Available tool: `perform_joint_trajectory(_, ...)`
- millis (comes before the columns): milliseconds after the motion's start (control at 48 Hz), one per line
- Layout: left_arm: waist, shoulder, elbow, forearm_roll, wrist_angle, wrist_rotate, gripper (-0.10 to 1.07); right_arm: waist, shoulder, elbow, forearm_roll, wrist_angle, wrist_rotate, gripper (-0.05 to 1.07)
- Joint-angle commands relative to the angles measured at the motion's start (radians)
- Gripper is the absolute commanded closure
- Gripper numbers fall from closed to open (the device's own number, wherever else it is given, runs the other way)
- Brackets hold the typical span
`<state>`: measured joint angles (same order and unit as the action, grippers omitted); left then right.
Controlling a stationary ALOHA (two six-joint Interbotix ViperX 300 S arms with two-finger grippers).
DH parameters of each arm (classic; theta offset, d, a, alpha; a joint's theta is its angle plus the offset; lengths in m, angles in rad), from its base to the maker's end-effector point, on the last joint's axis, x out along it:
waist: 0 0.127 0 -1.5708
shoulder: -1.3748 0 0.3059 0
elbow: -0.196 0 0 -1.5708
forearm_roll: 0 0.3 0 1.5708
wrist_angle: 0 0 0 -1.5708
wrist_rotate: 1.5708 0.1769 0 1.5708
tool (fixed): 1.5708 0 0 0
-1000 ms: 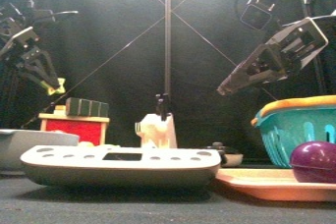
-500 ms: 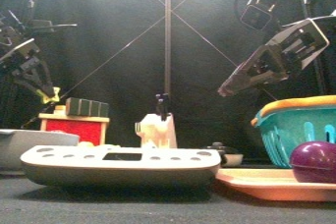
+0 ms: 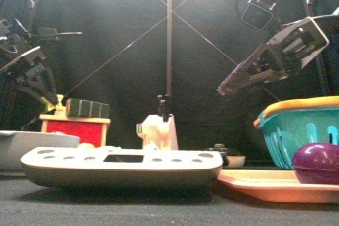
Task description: Place starfruit bottom on top of drawer
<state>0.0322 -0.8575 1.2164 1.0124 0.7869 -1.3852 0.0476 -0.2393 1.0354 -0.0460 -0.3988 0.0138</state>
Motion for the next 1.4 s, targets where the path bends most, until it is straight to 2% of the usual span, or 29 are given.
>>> perform_joint_trajectory(0, 0.023, 0.006, -0.009, 0.009, -0.025, -0.002, 0.29, -0.003, -0.012, -0.018, -0.002, -0.003, 0.0, 0.34)
perform_joint_trajectory(354, 0.087, 0.008, -0.008, 0.005, -0.075, -0.003, 0.28, -0.005, -0.011, -0.018, 0.0, -0.003, 0.0, 0.34)
perform_joint_trajectory(771, 0.115, 0.008, -0.015, 0.006, -0.109, -0.005, 0.12, -0.005, -0.012, -0.017, -0.002, -0.003, 0.0, 0.34)
perform_joint_trajectory(1042, 0.13, 0.006, -0.031, 0.012, -0.104, -0.002, 0.11, -0.005, -0.012, -0.015, -0.002, -0.003, -0.002, 0.34)
perform_joint_trajectory(1375, 0.132, 0.008, -0.086, 0.069, -0.1, -0.002, 0.11, -0.005, -0.012, -0.015, -0.002, -0.003, 0.0, 0.34)
